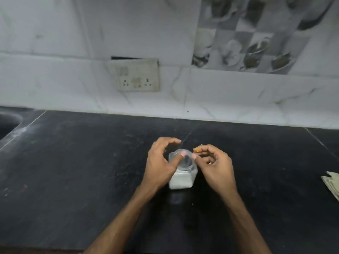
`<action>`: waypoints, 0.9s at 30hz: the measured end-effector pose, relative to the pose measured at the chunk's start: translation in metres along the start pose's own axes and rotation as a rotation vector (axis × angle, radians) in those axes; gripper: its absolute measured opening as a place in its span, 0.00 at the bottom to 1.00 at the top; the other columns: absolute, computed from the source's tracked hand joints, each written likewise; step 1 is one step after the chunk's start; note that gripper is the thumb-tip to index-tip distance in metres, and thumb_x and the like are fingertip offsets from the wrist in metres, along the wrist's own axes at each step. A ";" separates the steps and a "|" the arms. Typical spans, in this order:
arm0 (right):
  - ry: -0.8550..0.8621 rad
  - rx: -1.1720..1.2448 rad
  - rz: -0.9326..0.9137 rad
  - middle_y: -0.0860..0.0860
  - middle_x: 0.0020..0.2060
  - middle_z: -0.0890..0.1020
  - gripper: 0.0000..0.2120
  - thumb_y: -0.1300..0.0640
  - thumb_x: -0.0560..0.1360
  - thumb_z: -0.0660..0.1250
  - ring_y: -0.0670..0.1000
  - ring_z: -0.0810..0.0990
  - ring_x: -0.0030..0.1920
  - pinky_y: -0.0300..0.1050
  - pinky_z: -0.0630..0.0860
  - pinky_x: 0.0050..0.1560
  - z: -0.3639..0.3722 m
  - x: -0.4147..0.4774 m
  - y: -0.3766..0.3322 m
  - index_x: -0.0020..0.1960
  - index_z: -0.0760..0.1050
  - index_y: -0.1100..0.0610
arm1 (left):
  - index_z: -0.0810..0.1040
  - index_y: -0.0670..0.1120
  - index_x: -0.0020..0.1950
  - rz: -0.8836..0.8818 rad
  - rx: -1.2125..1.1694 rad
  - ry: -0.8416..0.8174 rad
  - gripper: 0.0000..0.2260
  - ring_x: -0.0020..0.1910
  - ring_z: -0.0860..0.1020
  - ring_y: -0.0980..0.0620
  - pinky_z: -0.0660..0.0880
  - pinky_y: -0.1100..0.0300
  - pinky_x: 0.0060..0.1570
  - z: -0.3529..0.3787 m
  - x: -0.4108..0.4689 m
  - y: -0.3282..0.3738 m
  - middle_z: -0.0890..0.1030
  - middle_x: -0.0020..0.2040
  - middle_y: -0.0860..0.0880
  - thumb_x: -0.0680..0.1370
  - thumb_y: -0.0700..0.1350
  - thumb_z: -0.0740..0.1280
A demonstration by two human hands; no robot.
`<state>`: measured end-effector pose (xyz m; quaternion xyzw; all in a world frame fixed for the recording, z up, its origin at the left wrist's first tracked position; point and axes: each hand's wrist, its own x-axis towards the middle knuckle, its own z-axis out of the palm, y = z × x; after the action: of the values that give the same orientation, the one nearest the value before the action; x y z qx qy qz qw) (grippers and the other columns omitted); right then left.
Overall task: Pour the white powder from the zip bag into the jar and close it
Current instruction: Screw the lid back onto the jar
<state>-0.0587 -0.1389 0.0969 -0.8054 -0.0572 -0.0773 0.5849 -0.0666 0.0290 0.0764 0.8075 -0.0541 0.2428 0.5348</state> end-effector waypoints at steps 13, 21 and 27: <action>-0.423 -0.914 0.329 0.54 0.80 0.48 0.46 0.39 0.70 0.72 0.61 0.48 0.79 0.61 0.60 0.72 -0.021 0.046 0.126 0.80 0.50 0.45 | 0.73 0.53 0.66 -0.092 0.189 -0.021 0.37 0.64 0.75 0.58 0.70 0.67 0.65 0.070 -0.010 -0.043 0.75 0.64 0.56 0.61 0.64 0.76; -0.262 -0.909 0.325 0.56 0.76 0.59 0.35 0.51 0.73 0.71 0.59 0.61 0.73 0.57 0.69 0.67 -0.020 0.067 0.138 0.76 0.58 0.44 | 0.67 0.57 0.68 -0.222 0.096 0.065 0.43 0.61 0.78 0.59 0.75 0.57 0.64 0.075 -0.015 -0.046 0.78 0.62 0.61 0.58 0.61 0.81; -0.121 -0.378 0.280 0.51 0.63 0.70 0.37 0.52 0.65 0.79 0.52 0.76 0.57 0.44 0.74 0.53 -0.024 0.084 0.100 0.70 0.66 0.42 | 0.63 0.57 0.71 -0.296 -0.002 0.024 0.51 0.63 0.77 0.57 0.75 0.53 0.65 0.072 -0.016 -0.055 0.78 0.62 0.57 0.53 0.63 0.82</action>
<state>0.0404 -0.1927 0.0267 -0.9037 0.0355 0.0436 0.4244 -0.0372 -0.0146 0.0007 0.8031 0.0717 0.1708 0.5663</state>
